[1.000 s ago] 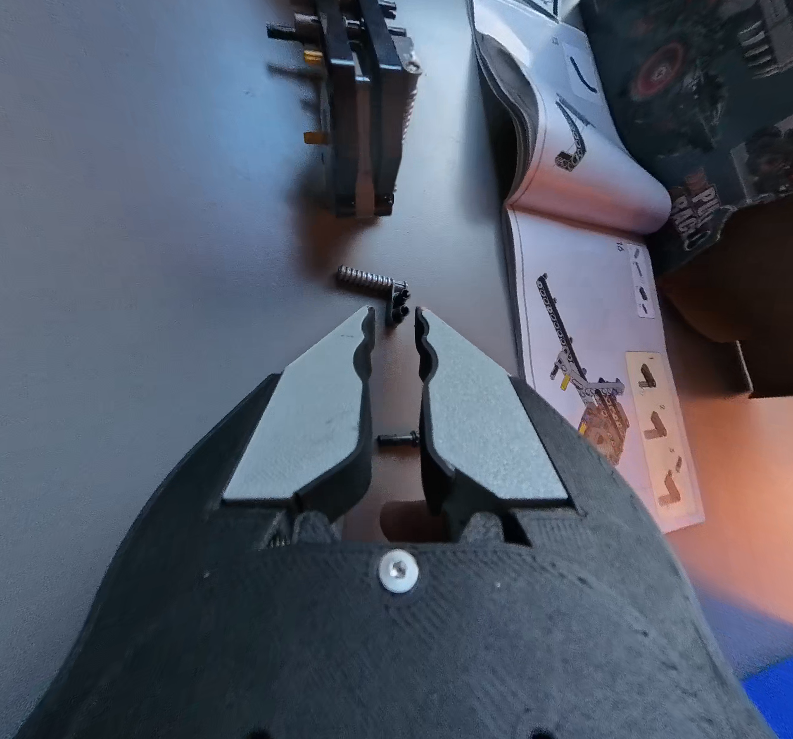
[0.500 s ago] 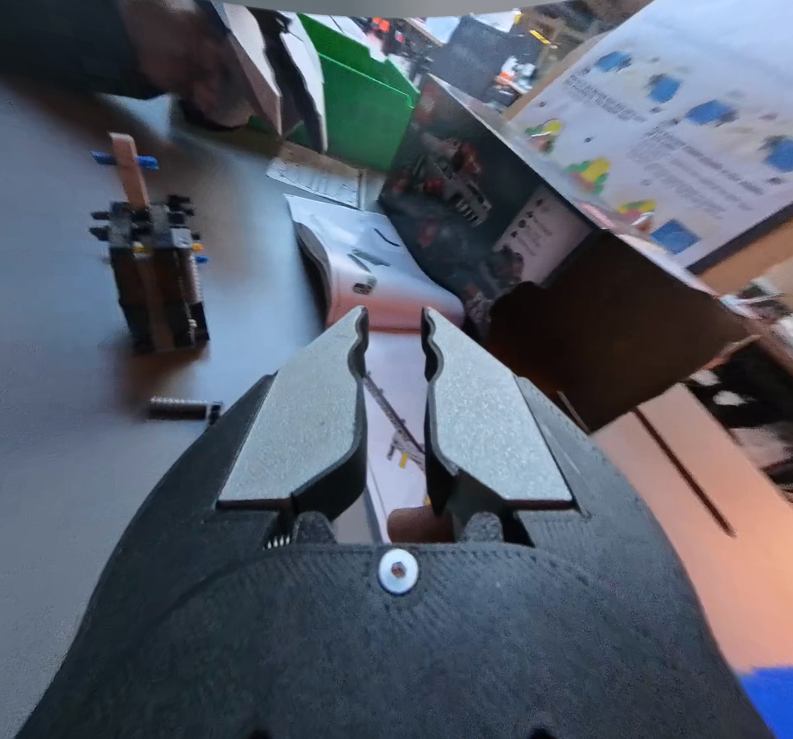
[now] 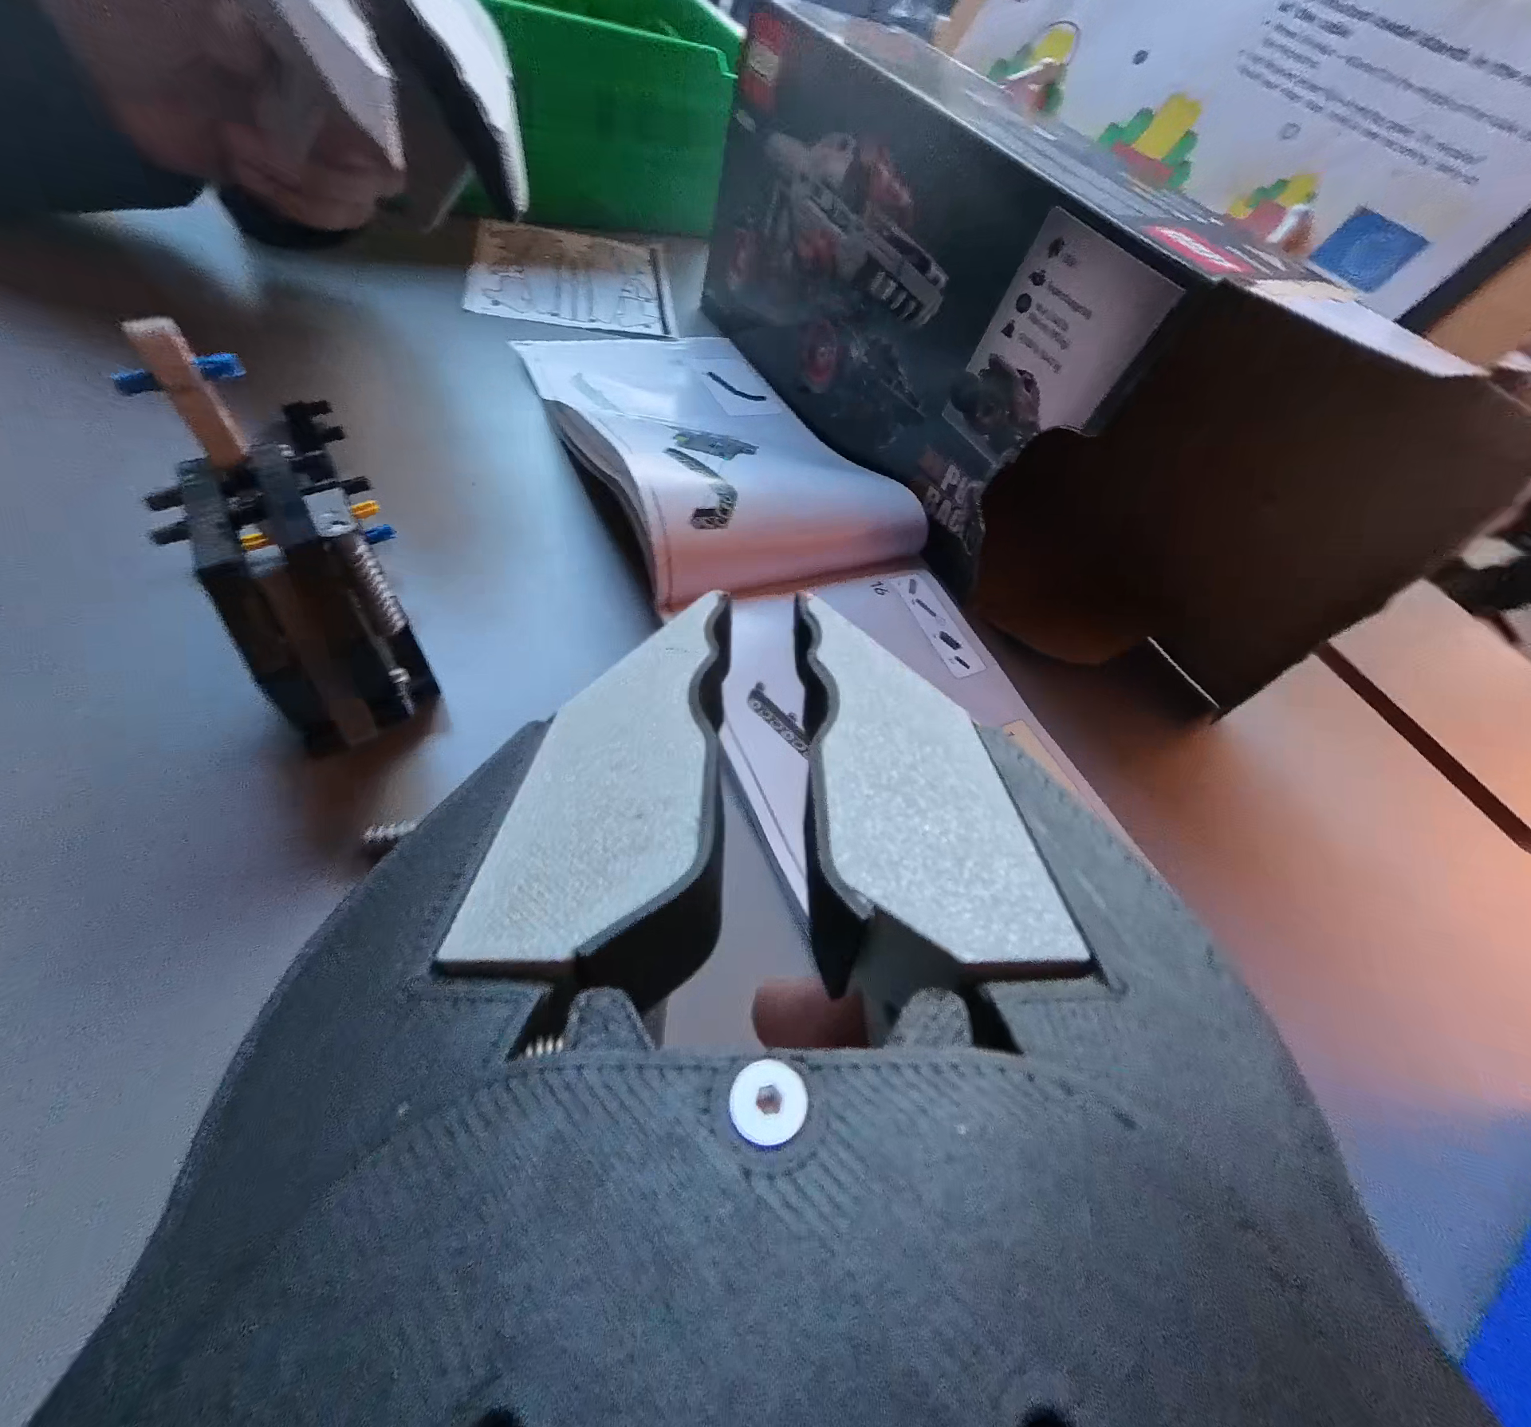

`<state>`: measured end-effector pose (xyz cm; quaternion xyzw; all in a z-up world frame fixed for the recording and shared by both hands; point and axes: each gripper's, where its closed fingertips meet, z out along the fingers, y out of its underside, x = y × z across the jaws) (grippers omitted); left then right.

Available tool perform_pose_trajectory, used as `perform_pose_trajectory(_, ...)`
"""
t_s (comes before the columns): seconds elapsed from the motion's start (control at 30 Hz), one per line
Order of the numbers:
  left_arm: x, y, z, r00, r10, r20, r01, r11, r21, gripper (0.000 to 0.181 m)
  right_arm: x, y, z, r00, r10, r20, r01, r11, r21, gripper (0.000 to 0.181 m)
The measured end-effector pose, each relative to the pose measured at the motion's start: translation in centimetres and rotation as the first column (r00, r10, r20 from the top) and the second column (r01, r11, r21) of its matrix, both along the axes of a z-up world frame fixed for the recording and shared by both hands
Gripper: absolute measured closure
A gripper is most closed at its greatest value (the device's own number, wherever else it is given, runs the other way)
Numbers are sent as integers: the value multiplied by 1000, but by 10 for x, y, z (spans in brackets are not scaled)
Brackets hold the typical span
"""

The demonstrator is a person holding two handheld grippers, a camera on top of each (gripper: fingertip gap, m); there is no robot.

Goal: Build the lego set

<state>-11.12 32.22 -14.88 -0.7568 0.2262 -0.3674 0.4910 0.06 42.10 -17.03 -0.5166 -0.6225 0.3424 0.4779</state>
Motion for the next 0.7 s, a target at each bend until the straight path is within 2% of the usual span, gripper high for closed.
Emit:
perform_pose_trajectory(0.1,1,1,-4,999,5,-47,-3,1000,30,153,-1,10,-10,993,-121,12,120,992,45,174)
perform_pose_trajectory(0.17,0,2,-5,1000,5,-13,-5,1000,3,155,1,14,-11,984,-177,10,176,982,63,177)
perform_pose_trajectory(0.27,-7,5,-1,997,45,69,-44,999,-21,158,4,10,-11,986,-167,11,167,985,40,178)
perform_pose_trajectory(0.37,-11,7,-3,996,66,68,-63,997,-45,159,9,17,-5,979,-206,-2,206,977,63,180)
perform_pose_trajectory(0.47,-12,8,-7,996,82,18,-81,996,-28,159,26,34,31,937,-315,-152,333,937,108,181)
perform_pose_trajectory(0.57,-10,8,-9,997,72,40,-70,997,-44,159,64,44,88,819,-389,-422,468,878,98,181)
perform_pose_trajectory(0.63,-9,8,-9,994,68,85,-62,995,-72,160,85,44,112,757,-391,-524,490,870,58,181)
perform_pose_trajectory(0.7,-11,9,-12,993,82,90,-74,993,-90,159,96,43,124,729,-382,-567,475,880,19,181)
